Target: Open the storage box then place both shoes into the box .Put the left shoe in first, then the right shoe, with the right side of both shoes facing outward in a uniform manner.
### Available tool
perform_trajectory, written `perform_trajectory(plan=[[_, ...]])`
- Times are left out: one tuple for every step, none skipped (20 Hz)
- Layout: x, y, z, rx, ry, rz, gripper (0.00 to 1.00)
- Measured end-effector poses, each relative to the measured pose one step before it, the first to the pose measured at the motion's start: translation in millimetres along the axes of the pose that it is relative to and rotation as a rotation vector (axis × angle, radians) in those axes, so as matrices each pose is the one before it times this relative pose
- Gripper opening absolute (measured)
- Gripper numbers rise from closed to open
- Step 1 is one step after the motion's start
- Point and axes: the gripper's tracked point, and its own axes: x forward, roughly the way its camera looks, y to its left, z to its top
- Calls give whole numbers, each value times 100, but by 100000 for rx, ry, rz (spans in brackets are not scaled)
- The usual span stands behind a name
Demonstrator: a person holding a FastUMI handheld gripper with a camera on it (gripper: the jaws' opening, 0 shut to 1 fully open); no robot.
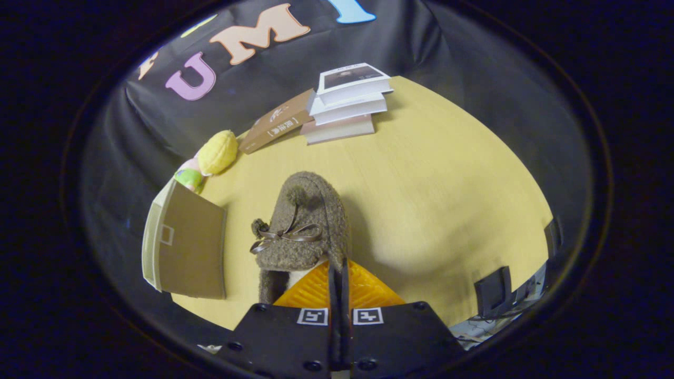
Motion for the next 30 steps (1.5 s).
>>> perform_trajectory(plan=[[-64,860,131,377,-137,555,4],[-90,852,43,14,-35,354,4],[-106,908,74,-67,157,609,4],[-86,970,-20,-247,329,745,4],[-186,1045,15,-498,500,874,4],[-285,1147,58,-1376,283,1044,4],[-376,1200,263,-1522,-270,1051,4],[-339,1209,224,-1227,-231,1414,4],[-260,1317,323,-734,-222,1549,4],[-252,1252,335,-559,-105,1571,4],[-270,1286,335,-1048,-242,1408,4],[-197,1308,375,-1320,-405,1352,4],[-244,1323,469,-1224,-488,1424,4],[-188,1363,292,-643,-393,1754,4],[-127,1550,455,-35,-399,2264,4],[-59,1560,240,-94,-155,2525,4],[-2,1841,396,188,-424,2839,4],[3,1296,220,25,-140,1902,4],[111,1423,231,-47,-289,1720,4],[156,1318,111,-177,-299,1181,4],[295,1125,51,-467,37,998,4],[409,1137,-10,-259,-14,891,4],[396,1107,-74,-130,240,916,4],[479,1071,-165,-102,334,869,4],[503,992,-198,93,353,618,4],[463,888,-322,71,452,302,4],[641,945,-216,7,-111,5,4],[596,654,-385,-64,136,-462,4],[616,491,-500,-133,297,-784,4],[616,299,-517,-23,207,-1299,4]])
